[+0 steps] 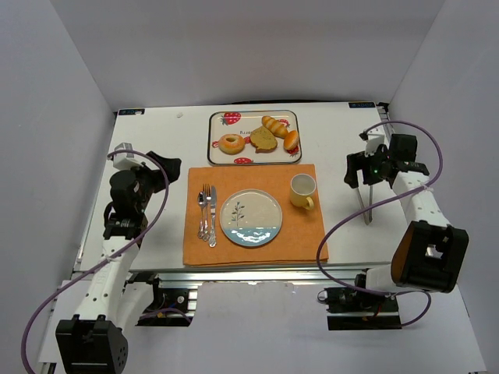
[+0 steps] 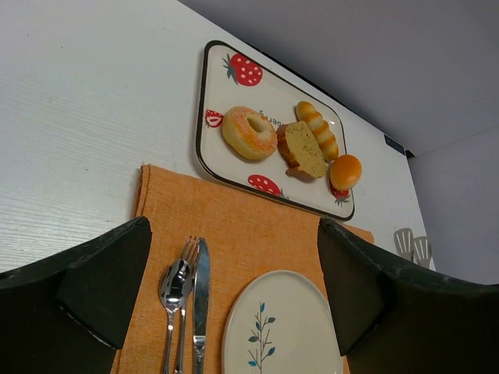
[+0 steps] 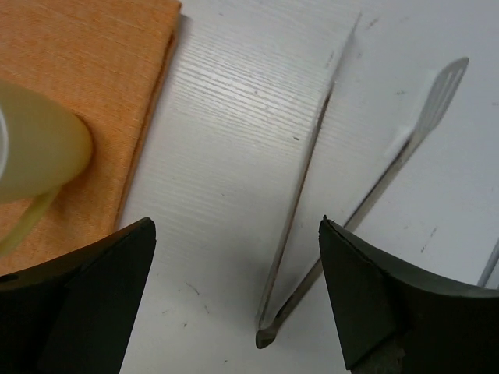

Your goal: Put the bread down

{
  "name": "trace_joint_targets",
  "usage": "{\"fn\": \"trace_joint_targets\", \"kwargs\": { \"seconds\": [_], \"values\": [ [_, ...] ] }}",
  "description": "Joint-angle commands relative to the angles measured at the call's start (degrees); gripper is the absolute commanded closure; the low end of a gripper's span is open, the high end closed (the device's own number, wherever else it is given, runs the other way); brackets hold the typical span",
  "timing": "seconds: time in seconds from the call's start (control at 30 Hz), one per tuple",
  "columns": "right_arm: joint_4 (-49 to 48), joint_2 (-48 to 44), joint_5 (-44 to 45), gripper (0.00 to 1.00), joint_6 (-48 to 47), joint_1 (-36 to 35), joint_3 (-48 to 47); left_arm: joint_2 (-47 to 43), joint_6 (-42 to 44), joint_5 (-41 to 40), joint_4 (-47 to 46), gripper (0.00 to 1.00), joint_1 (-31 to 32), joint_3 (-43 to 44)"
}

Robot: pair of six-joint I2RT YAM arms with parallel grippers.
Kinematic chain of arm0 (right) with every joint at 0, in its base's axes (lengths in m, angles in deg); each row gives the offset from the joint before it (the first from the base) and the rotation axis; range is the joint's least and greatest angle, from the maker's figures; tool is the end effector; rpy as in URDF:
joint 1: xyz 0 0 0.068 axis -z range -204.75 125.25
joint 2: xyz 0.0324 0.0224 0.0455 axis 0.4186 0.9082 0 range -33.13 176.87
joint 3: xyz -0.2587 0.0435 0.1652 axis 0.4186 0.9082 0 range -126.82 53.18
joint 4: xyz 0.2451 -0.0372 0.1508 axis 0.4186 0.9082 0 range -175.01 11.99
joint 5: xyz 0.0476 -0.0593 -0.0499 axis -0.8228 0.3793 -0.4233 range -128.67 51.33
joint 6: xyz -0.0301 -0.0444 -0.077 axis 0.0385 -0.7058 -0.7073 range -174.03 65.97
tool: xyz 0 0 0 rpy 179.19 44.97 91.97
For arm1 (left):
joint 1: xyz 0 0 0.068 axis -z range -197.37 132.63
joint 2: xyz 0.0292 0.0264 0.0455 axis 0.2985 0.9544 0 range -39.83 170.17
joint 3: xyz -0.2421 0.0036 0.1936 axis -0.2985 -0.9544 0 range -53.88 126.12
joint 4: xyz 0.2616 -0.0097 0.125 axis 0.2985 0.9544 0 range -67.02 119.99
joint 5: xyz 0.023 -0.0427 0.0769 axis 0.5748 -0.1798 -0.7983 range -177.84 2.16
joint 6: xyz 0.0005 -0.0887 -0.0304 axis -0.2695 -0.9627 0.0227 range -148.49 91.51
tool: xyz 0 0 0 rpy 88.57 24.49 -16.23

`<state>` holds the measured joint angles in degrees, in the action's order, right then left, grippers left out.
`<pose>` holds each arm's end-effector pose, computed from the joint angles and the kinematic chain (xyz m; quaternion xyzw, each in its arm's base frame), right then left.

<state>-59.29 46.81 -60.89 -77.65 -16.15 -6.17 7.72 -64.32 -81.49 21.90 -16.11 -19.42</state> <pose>0.3523 -0.0209 0.2603 -0.1901 0.8936 0.0705 0.4004 0.2521 -0.0148 0.2997 -0.1973 0.7513 -0.2406 0.5820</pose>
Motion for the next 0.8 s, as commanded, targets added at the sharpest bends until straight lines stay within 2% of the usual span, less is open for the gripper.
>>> {"fn": "trace_joint_targets", "kwargs": {
  "seconds": [0.0,0.13,0.17,0.27,0.43,0.77],
  "values": [
    [-2.5,-0.8,7.3,0.11,2.9,0.5,1.2,-2.3,0.7,1.6,0.7,0.04,0.1,-0.8],
    [-6.5,0.0,14.3,0.1,4.8,1.0,4.8,-3.3,0.6,1.7,0.7,0.03,0.1,-2.4],
    [-8.5,0.6,18.4,0.11,5.4,1.0,5.6,-3.4,0.4,1.9,0.7,0.03,0.1,-2.7],
    [-10.0,2.8,21.0,0.1,5.2,1.5,7.7,-3.4,-0.1,2.2,0.3,0.03,0.1,-3.7],
    [-12.8,5.1,21.7,0.1,5.0,2.8,9.9,-2.5,0.2,2.3,0.0,0.03,0.1,-3.9],
    [-15.9,15.1,18.3,0.12,6.8,4.1,7.7,-1.1,0.2,2.8,-0.9,0.03,0.1,-4.4]
  ]
}}
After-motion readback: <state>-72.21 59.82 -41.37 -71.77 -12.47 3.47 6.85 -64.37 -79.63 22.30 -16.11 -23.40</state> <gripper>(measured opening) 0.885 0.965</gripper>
